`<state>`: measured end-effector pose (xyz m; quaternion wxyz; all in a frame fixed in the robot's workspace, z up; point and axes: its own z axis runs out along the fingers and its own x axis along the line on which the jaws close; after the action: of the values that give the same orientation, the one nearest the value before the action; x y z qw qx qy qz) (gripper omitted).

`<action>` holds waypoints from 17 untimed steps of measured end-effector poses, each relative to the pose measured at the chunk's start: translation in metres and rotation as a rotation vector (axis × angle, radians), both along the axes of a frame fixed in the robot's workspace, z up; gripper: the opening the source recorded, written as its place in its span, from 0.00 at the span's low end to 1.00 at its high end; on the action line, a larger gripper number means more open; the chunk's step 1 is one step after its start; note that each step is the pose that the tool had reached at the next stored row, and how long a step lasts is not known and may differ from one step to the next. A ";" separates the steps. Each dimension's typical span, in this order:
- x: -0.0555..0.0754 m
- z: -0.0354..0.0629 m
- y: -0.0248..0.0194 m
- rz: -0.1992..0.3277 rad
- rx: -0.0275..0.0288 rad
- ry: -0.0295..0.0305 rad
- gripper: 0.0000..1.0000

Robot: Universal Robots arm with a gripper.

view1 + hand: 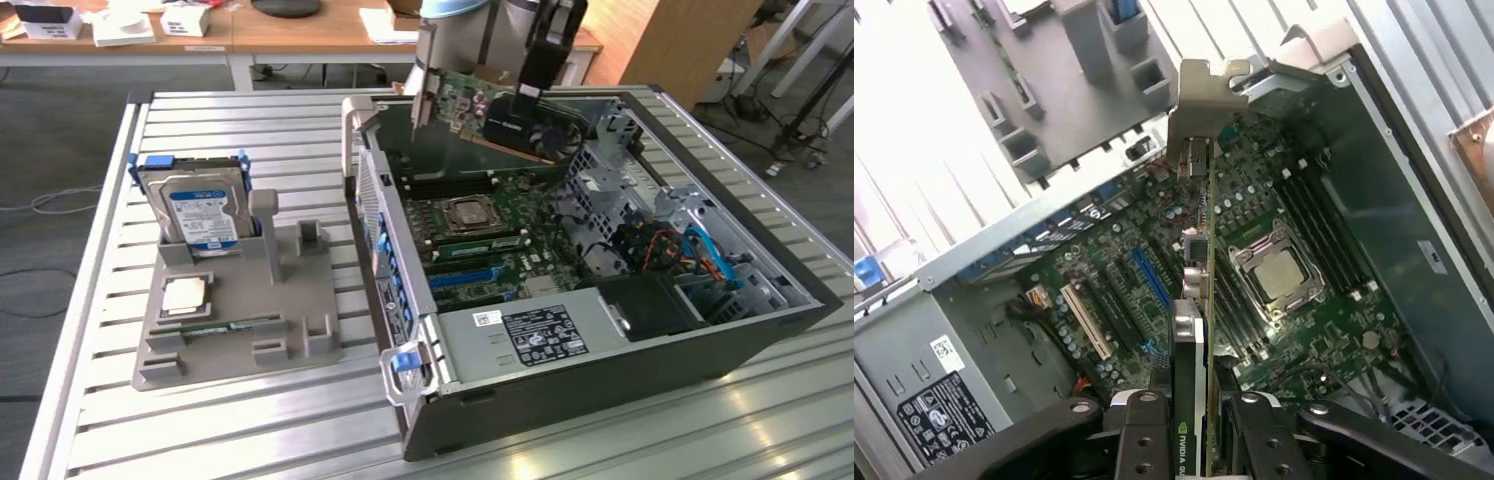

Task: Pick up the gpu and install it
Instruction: 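Insert the gpu into the slot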

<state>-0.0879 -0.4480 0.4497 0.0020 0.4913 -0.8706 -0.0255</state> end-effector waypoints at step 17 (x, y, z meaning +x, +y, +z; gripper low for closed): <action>0.000 -0.0066 0.0000 0.310 0.0000 0.0000 0.27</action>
<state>-0.0879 -0.4481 0.4431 0.0059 0.6196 -0.7845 -0.0249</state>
